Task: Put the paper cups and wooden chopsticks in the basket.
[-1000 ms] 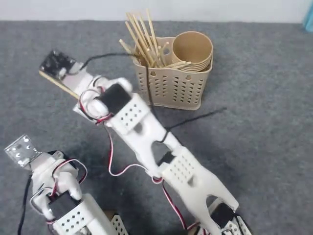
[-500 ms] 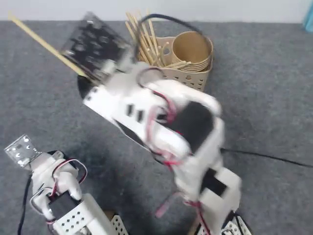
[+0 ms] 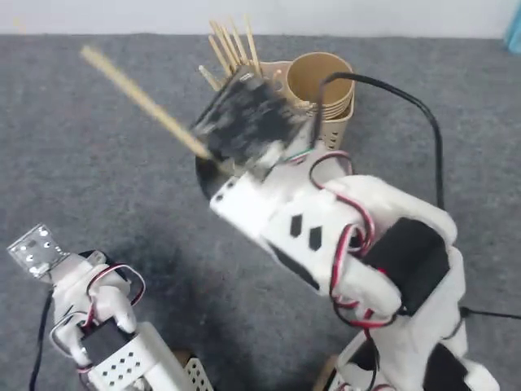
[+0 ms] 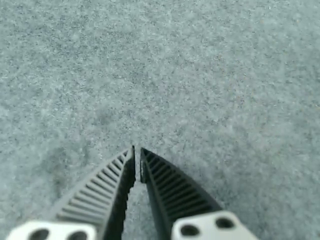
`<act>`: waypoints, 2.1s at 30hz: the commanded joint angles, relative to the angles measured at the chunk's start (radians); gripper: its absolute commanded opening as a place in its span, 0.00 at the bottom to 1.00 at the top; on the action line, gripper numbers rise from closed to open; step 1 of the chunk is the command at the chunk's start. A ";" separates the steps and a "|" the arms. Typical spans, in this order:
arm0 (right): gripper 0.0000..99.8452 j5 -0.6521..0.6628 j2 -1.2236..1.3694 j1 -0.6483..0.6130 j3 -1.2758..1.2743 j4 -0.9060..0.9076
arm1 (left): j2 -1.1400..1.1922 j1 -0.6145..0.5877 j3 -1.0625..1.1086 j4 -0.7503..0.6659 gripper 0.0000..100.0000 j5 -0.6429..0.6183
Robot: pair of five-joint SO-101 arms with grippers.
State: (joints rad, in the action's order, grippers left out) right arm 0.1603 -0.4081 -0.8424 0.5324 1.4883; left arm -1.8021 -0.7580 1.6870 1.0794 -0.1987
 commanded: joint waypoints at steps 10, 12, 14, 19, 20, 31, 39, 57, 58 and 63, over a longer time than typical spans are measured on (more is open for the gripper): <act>0.01 -0.170 -0.203 0.174 -0.595 -0.812 | -0.020 0.120 -0.002 -0.035 0.01 0.012; 0.01 -0.176 -0.213 0.203 -0.717 -1.003 | -0.020 0.143 -0.002 -0.035 0.01 0.012; 0.01 -0.180 -0.214 0.223 -0.830 -1.194 | -0.021 0.181 -0.002 -0.037 0.01 0.012; 0.01 -0.175 -0.211 0.266 -1.051 -1.629 | -0.020 0.373 -0.002 -0.023 0.01 0.011; 0.01 -0.175 -0.209 0.272 -1.074 -1.684 | -0.020 0.408 -0.002 -0.021 0.01 0.011; 0.01 -0.074 0.104 0.369 -1.043 -2.075 | -0.018 0.491 -0.002 -0.014 0.01 0.011; 0.01 -0.015 0.409 0.380 -0.893 -2.284 | -0.018 0.489 -0.002 -0.014 0.01 0.011; 0.16 -0.025 0.225 0.381 -0.910 -2.012 | -0.018 0.446 -0.002 -0.014 0.01 0.011; 0.16 -0.025 0.199 0.381 -0.910 -1.991 | -0.018 0.446 -0.002 -0.014 0.01 0.011; 0.16 -0.091 0.015 0.390 -0.910 -1.774 | -0.018 0.446 -0.002 -0.014 0.01 0.011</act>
State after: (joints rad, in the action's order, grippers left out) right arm 0.1250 -0.2378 -0.4680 -0.4373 -0.4127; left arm -1.8021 -0.3038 1.6870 1.0625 -0.1987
